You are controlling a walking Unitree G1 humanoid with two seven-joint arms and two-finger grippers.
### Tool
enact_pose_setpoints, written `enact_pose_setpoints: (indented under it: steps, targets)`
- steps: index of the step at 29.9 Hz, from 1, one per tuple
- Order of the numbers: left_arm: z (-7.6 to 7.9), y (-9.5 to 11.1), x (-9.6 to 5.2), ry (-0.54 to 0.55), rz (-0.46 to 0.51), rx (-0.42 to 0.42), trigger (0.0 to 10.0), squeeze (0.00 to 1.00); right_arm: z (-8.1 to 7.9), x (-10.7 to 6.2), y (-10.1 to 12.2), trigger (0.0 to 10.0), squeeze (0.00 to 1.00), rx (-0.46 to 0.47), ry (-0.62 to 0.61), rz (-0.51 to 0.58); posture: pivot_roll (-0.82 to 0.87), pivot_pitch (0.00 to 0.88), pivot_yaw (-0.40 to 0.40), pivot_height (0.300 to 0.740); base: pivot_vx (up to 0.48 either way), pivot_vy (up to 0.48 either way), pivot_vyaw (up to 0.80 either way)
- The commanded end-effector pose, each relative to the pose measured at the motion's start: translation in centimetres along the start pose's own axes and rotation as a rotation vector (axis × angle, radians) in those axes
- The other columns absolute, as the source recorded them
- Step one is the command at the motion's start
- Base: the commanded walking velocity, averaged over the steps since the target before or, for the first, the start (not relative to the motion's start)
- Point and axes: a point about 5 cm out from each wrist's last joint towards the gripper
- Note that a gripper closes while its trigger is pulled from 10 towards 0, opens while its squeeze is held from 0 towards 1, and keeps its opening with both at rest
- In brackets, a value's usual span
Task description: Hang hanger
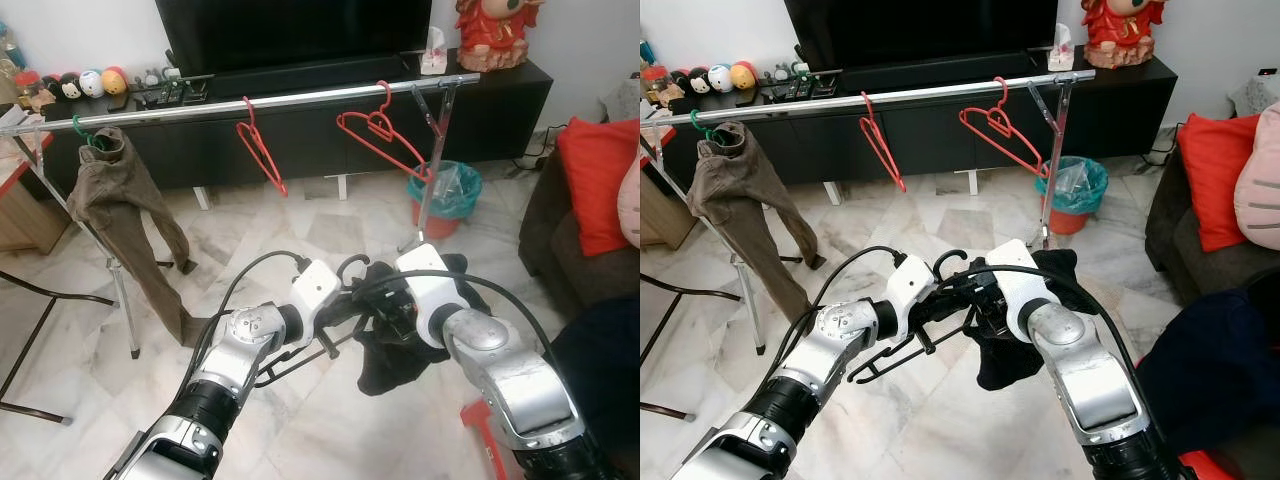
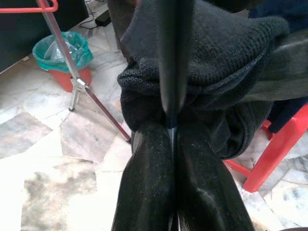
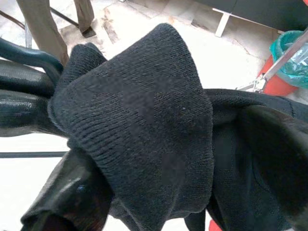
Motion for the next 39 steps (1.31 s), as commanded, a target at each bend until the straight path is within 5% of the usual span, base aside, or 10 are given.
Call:
enact_pose_setpoints:
  steps: [1,5,6,7,9,20,24,35,39]
  targets:
    - [-1.5,2.1,-0.1,0.077,0.110,0.018,10.0,0.00,-1.0,0.2,-0.8,10.0,1.00,0.000,0.056,-0.049,-0.06,0.037,0.097,0.740,0.000,0.000,0.00]
    - [-2.1,2.0,-0.1,0.132,0.102,0.014,10.0,0.00,-1.0,-0.1,-0.9,10.0,1.00,-0.028,0.089,-0.055,-0.06,0.038,0.095,0.740,0.000,0.000,0.00]
    - [-2.4,2.0,-0.2,0.157,0.100,0.010,10.0,0.00,-1.0,-0.3,-1.0,10.0,0.69,-0.043,0.103,-0.060,-0.06,0.038,0.095,0.740,0.000,0.000,0.00]
    - [-2.5,2.0,-0.2,0.170,0.102,0.008,10.0,0.00,-1.0,-0.4,-1.2,10.0,0.08,-0.055,0.114,-0.065,-0.06,0.038,0.095,0.740,0.000,0.000,0.00]
    - [-2.7,2.1,-0.2,0.184,0.105,0.006,10.0,0.00,-1.1,-0.5,-1.3,10.0,0.00,-0.068,0.126,-0.072,-0.06,0.038,0.095,0.740,0.000,0.000,0.00]
    - [-3.1,2.0,-0.2,0.226,0.117,-0.020,10.0,0.00,-0.6,-0.7,-1.6,10.0,0.00,-0.108,0.133,-0.083,-0.07,0.039,0.094,0.740,0.000,0.000,0.00]
    - [-2.4,1.6,-0.7,0.082,0.106,-0.004,10.0,0.00,1.7,-1.4,0.0,10.0,0.00,-0.057,0.049,0.028,-0.07,0.040,0.095,0.740,0.000,0.000,0.00]
    - [-1.6,0.1,-1.7,-0.047,0.042,0.028,10.0,0.00,4.9,-4.6,1.0,10.0,0.00,-0.090,0.140,0.142,-0.08,0.042,0.096,0.740,0.000,0.000,0.00]
    - [-1.1,-0.1,-2.1,-0.122,0.032,0.035,10.0,0.00,6.9,-5.4,-0.2,10.0,0.00,-0.134,0.125,0.097,-0.08,0.041,0.097,0.740,0.000,0.000,0.00]
Point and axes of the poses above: a point about 5 cm out from each wrist's last joint towards the gripper, its own x axis pointing out of the wrist towards the gripper, its own y axis along the axis of the wrist's last joint, z = x × y, and after that the axes turned 6 degrees about x, right-handed
